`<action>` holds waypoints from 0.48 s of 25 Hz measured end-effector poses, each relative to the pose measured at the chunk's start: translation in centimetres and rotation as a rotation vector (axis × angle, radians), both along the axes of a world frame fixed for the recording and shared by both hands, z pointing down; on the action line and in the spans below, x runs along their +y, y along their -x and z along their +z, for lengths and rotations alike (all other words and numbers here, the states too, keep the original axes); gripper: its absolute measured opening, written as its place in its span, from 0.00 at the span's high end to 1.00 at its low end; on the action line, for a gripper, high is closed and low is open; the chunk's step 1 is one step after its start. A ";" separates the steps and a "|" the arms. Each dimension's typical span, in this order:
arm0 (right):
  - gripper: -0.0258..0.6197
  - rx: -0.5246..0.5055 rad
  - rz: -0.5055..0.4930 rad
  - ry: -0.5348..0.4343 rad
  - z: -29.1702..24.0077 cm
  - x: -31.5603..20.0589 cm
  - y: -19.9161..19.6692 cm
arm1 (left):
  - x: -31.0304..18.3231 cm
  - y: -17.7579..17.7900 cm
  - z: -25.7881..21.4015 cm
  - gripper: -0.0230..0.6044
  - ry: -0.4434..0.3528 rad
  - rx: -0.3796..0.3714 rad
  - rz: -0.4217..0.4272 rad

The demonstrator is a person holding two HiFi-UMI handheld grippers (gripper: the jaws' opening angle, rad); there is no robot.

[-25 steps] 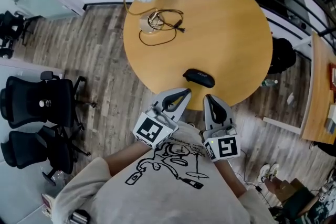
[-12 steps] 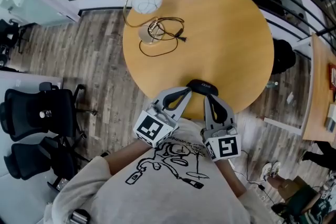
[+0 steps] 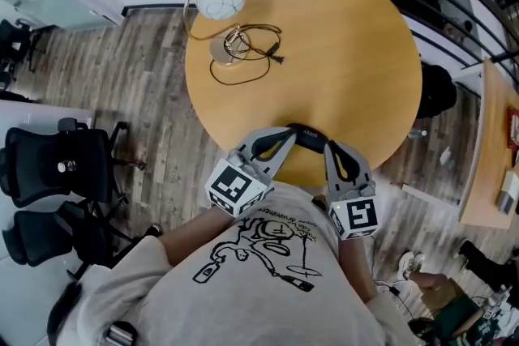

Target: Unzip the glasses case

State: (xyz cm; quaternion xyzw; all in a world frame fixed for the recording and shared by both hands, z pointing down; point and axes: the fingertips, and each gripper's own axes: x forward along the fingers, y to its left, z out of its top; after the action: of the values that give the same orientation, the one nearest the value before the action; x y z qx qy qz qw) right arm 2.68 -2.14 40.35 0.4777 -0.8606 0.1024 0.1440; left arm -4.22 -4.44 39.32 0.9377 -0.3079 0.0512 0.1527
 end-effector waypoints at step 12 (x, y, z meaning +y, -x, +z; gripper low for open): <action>0.80 0.176 -0.283 0.252 12.2 -1.0 -0.6 | -0.9 -2.5 8.9 0.95 0.149 -0.136 0.035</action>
State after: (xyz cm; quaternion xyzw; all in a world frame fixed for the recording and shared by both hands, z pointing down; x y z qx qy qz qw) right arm 3.24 -3.16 52.52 0.3375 -0.8835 0.1457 0.2901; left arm -1.73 -5.36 48.20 0.9233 -0.2964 0.1401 0.1998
